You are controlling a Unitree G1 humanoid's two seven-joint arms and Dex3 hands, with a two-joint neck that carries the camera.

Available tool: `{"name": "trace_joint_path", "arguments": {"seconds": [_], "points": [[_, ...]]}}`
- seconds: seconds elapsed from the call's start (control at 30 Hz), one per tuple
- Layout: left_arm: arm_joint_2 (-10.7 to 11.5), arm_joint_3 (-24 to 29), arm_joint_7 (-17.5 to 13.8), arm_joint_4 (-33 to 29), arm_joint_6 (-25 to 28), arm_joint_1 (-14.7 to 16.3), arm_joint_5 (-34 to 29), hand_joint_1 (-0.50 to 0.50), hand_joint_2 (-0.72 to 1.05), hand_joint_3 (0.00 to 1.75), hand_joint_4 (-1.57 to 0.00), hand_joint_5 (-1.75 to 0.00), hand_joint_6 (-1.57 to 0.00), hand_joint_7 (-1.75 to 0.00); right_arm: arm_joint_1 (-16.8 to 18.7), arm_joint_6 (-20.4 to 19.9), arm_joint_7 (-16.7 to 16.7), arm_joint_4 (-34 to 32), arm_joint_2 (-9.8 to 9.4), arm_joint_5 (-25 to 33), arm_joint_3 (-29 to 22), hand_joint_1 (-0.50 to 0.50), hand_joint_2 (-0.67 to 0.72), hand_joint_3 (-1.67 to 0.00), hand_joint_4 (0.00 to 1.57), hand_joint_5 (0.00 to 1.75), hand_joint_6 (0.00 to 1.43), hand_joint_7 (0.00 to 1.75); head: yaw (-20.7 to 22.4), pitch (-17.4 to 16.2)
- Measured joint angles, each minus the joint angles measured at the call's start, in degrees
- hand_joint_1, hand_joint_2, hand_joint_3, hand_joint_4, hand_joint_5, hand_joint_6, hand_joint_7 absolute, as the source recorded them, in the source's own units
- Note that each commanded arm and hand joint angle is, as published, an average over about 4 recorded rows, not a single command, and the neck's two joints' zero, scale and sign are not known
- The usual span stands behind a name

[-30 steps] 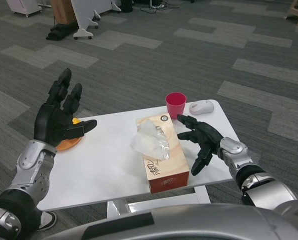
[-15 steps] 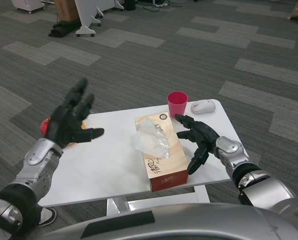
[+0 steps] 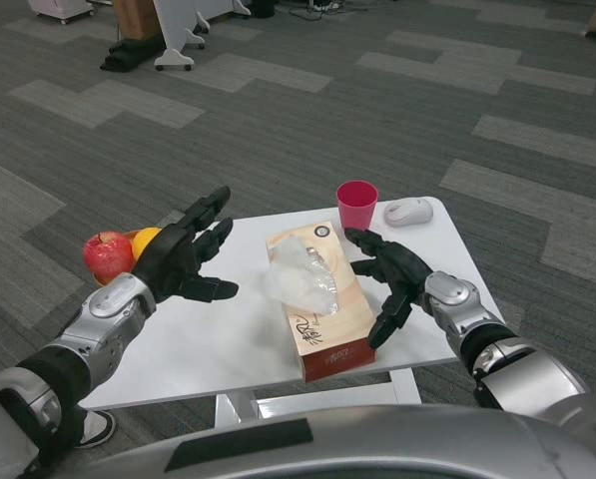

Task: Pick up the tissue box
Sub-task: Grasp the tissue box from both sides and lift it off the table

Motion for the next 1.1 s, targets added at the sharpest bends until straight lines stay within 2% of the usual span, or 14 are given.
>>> {"name": "trace_joint_path", "arguments": {"seconds": [0.1, 0.3, 0.37, 0.57, 0.63, 1.1], "points": [[0.0, -0.5, -0.3, 0.0, 0.7, -0.1, -0.3, 0.5, 1.05, 0.26, 0.0, 0.0, 0.0, 0.0, 0.0, 0.0, -0.2, -0.1, 0.1, 0.0, 0.7, 0.17, 0.42, -0.16, 0.0, 0.68, 0.0, 0.0, 0.2, 0.1], [0.0, -1.1, -0.7, 0.1, 2.7, -0.1, -0.3, 0.5, 1.05, 0.26, 0.0, 0.0, 0.0, 0.0, 0.0, 0.0, -0.6, -0.8, 0.38, 0.0, 1.8, 0.17, 0.41, -0.16, 0.0, 0.68, 0.0, 0.0, 0.4, 0.6], [-0.1, -1.7, -0.7, 0.5, 3.6, -0.3, -0.3, 0.5, 1.05, 0.26, 0.0, 0.0, 0.0, 0.0, 0.0, 0.0, -0.7, -1.3, 0.57, 0.0, 2.1, 0.17, 0.44, -0.16, 0.0, 0.63, 0.0, 0.0, 0.5, 0.7], [-0.5, -3.3, -0.9, 2.2, 5.0, -1.1, -0.3, 0.5, 1.05, 0.26, 0.0, 0.0, 0.0, 0.0, 0.0, 0.0, -0.7, -2.0, 1.11, 0.0, 2.9, 0.17, 0.42, -0.16, 0.0, 0.68, 0.0, 0.0, 0.6, 1.1], [-0.7, -3.9, -0.9, 2.5, 5.5, -1.3, -0.3, 0.5, 1.05, 0.26, 0.0, 0.0, 0.0, 0.0, 0.0, 0.0, -0.8, -2.4, 1.15, 0.0, 3.3, 0.17, 0.44, -0.16, 0.0, 0.63, 0.0, 0.0, 0.6, 1.1], [-1.5, -4.7, -2.5, 3.0, 10.8, -2.0, -0.3, 0.5, 1.05, 0.26, 0.0, 0.0, 0.0, 0.0, 0.0, 0.0, -1.8, -3.5, 2.01, 0.0, 5.2, 0.17, 0.47, -0.16, 0.0, 0.65, 0.0, 0.0, 0.6, 0.4]]}}
